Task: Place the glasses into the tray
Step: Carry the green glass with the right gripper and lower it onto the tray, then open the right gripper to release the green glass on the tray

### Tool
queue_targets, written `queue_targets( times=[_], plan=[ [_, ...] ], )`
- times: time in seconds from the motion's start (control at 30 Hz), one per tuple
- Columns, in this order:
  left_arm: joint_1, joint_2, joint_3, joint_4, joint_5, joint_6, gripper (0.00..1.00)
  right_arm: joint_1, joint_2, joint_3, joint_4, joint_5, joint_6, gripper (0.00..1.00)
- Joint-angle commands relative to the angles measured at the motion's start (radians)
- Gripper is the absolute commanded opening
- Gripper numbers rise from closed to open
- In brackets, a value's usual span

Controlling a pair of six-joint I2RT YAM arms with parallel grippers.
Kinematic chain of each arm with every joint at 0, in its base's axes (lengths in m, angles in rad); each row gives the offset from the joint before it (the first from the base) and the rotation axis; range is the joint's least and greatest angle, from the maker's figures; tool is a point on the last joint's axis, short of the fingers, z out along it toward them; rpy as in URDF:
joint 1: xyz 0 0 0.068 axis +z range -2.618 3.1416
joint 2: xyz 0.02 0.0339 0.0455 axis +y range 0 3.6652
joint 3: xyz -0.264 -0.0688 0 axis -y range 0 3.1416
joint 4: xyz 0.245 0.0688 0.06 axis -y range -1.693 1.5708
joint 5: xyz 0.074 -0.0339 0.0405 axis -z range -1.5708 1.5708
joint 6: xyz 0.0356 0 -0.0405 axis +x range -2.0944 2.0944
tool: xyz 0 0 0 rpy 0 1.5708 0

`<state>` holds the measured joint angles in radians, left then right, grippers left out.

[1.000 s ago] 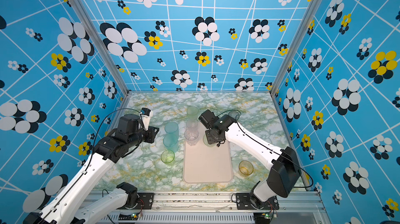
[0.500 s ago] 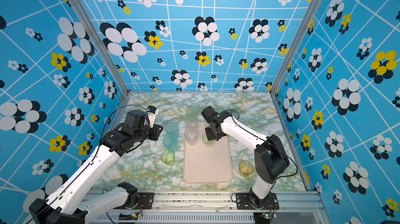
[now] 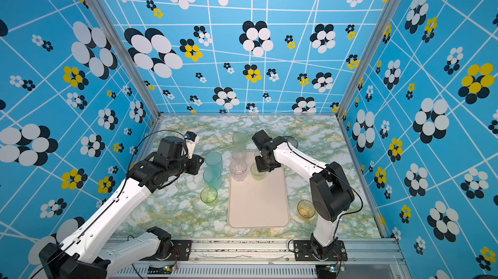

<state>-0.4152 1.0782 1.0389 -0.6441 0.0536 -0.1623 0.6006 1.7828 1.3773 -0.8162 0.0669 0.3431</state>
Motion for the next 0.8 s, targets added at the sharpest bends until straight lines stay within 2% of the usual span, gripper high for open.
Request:
queue_targets(
  times=[0.0, 0.17, 0.33, 0.47, 0.63, 0.77],
  plan=[
    [-0.007, 0.014, 0.036, -0.017, 0.008, 0.021, 0.30, -0.009, 0.020, 0.028, 0.018, -0.021, -0.007, 0.03],
    [-0.008, 0.023, 0.037, -0.017, 0.008, 0.023, 0.30, -0.011, 0.022, 0.023, 0.020, -0.023, -0.006, 0.07],
    [-0.007, 0.033, 0.036, -0.020, -0.005, 0.024, 0.30, -0.013, 0.004, 0.012, 0.022, -0.016, -0.006, 0.16],
    [-0.007, 0.037, 0.032, -0.034, -0.038, 0.032, 0.30, -0.017, -0.033, 0.012, 0.016, -0.001, -0.004, 0.27],
    [-0.008, 0.029, 0.012, -0.033, -0.086, 0.037, 0.30, -0.018, -0.145, 0.029, 0.015, 0.028, -0.007, 0.32],
    [-0.006, 0.037, -0.023, 0.025, -0.131, 0.035, 0.28, -0.019, -0.165, 0.098, 0.036, -0.006, -0.025, 0.35]
  ],
)
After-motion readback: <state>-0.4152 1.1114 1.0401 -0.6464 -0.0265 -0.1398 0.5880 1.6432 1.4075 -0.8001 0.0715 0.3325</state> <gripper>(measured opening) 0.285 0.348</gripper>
